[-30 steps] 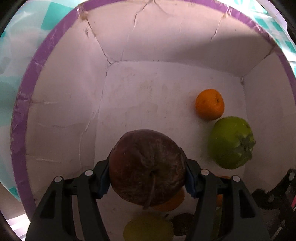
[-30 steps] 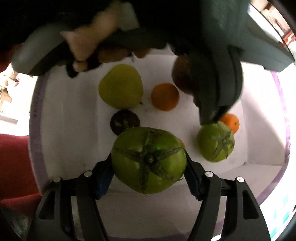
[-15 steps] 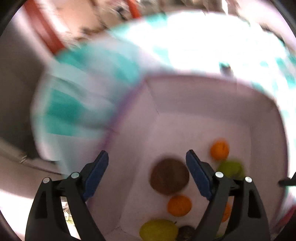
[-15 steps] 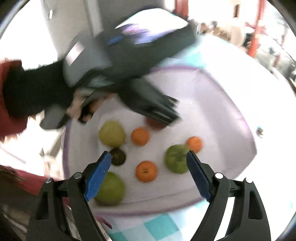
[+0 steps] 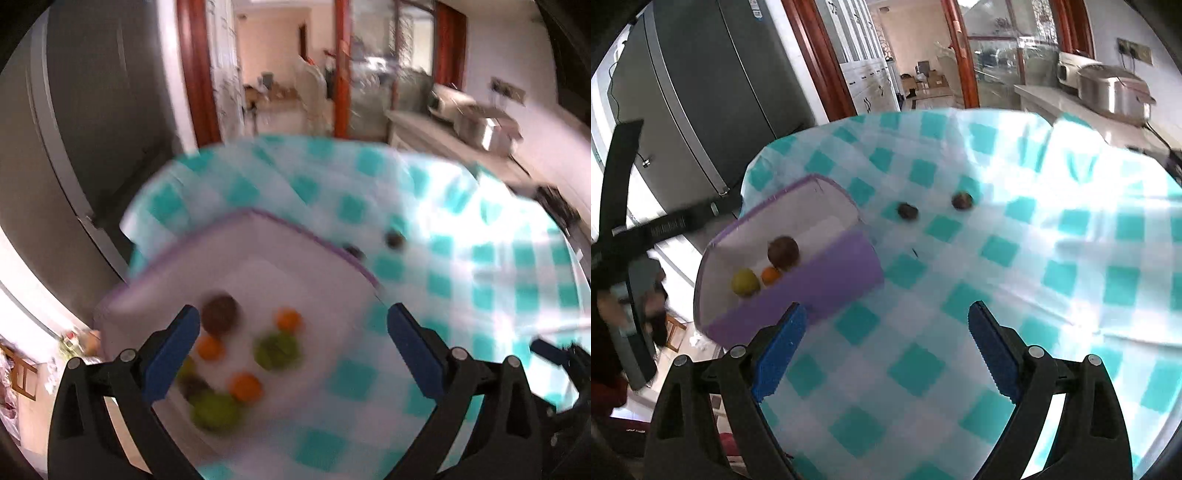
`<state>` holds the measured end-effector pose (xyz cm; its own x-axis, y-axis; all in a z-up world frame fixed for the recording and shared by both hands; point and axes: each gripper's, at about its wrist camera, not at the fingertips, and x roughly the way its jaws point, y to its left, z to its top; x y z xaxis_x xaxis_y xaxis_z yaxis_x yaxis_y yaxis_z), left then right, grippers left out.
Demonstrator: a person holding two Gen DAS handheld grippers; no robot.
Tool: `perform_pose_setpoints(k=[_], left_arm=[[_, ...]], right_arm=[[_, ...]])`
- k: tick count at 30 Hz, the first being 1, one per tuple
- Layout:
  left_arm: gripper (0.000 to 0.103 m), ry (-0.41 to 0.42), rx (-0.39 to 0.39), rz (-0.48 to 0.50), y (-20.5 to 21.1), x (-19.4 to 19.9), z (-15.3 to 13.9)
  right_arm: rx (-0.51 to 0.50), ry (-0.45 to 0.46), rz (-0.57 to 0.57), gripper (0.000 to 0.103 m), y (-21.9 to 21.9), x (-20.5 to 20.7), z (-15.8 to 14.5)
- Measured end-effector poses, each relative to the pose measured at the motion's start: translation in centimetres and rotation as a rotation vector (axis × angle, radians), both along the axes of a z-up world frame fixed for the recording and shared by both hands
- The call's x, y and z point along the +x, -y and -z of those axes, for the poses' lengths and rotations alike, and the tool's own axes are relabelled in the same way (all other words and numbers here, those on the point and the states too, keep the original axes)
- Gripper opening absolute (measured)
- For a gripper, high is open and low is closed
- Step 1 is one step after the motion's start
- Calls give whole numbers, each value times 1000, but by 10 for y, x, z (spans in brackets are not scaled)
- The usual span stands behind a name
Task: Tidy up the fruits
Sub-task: 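Grasp a dark dried fruit with the left tool while the right tool grasps another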
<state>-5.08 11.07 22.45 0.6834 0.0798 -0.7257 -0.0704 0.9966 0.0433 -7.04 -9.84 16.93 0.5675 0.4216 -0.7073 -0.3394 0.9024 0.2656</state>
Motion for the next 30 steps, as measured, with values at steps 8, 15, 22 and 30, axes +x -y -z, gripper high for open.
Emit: perform_pose_setpoints(k=[8, 15, 22, 30], left_arm=[[101, -88, 114, 291, 126, -23, 47], [101, -189, 84, 323, 170, 40, 58], [101, -308, -39, 116, 154, 166, 76], [101, -533, -26, -62, 95, 317, 133]], right_arm=[[45, -57, 142, 87, 83, -17, 30], [36, -121, 286, 87, 135, -17, 53], [-32, -164, 345, 87, 136, 28, 69], [-68, -187, 346, 86, 86, 146, 81]])
